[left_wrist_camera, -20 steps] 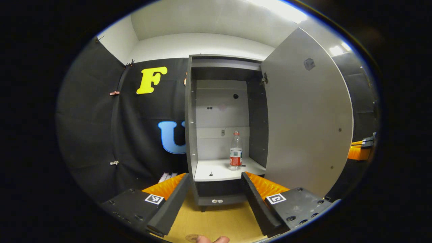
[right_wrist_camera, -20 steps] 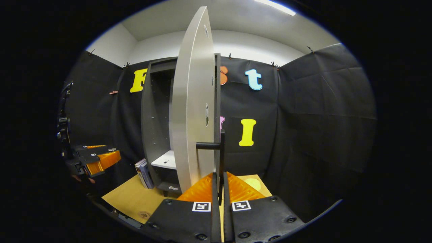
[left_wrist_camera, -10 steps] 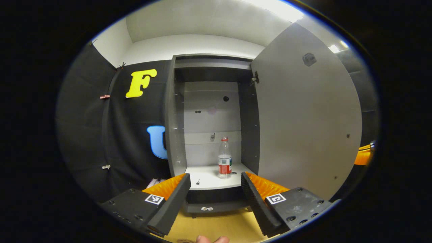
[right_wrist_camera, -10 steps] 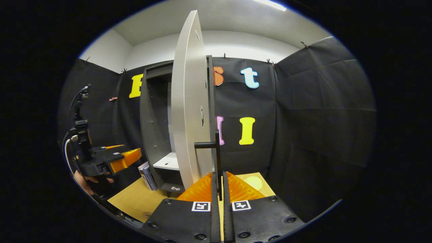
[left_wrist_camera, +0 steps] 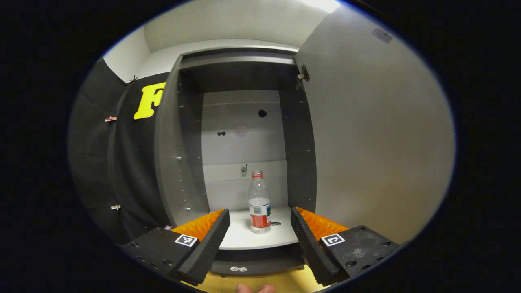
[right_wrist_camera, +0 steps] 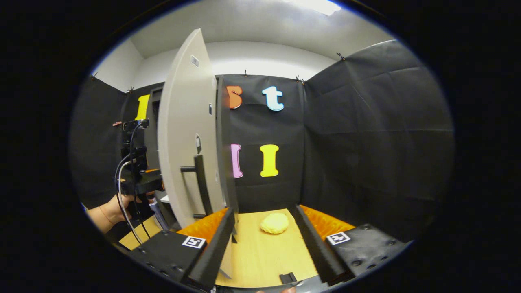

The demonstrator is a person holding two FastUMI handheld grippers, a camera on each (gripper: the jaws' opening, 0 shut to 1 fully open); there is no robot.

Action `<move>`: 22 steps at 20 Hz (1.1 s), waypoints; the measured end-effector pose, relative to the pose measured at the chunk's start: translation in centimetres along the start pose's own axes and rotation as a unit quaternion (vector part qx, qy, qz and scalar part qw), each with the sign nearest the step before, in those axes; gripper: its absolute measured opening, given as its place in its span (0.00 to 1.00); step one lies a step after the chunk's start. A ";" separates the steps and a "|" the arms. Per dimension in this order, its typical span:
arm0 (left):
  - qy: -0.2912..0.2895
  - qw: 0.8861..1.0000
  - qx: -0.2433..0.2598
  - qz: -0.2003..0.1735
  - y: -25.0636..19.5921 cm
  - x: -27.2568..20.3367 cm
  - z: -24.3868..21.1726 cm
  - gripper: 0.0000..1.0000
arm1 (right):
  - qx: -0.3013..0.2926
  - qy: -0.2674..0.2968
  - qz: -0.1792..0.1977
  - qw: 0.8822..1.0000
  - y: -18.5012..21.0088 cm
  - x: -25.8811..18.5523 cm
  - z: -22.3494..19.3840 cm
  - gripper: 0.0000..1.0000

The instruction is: Open the cabinet door with the right hand, grasp the bottle in the cabinet with the left hand and place it on the coaster, then close the cabinet door with the right hand.

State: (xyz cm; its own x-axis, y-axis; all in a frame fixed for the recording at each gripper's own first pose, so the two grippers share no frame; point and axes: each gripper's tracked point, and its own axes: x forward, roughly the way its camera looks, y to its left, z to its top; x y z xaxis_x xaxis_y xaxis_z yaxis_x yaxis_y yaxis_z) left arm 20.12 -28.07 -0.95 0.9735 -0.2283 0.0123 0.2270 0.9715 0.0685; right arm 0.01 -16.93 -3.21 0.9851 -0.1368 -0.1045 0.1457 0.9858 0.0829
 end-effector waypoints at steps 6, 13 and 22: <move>0.025 0.999 -0.022 0.029 0.4 8.4 -2.9 0.99 | -0.013 0.013 -0.032 0.999 -3.8 2.0 -2.0 0.98; 0.069 0.994 -0.051 0.066 2.7 16.7 -8.0 0.96 | -0.019 0.012 -0.044 0.999 -5.7 3.8 -2.8 0.98; 0.049 0.996 -0.055 0.046 2.8 19.9 -8.0 0.78 | -0.031 0.005 -0.036 0.999 -5.6 4.1 -3.1 0.98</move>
State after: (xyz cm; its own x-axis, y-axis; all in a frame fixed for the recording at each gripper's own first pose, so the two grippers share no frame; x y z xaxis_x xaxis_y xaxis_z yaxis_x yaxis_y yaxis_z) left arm 40.33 -29.34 -8.44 0.9872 -0.1353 -0.0842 0.1324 0.9904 -0.0390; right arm 2.97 -22.69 -7.19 0.9711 -0.2071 -0.1186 0.2102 0.9776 0.0141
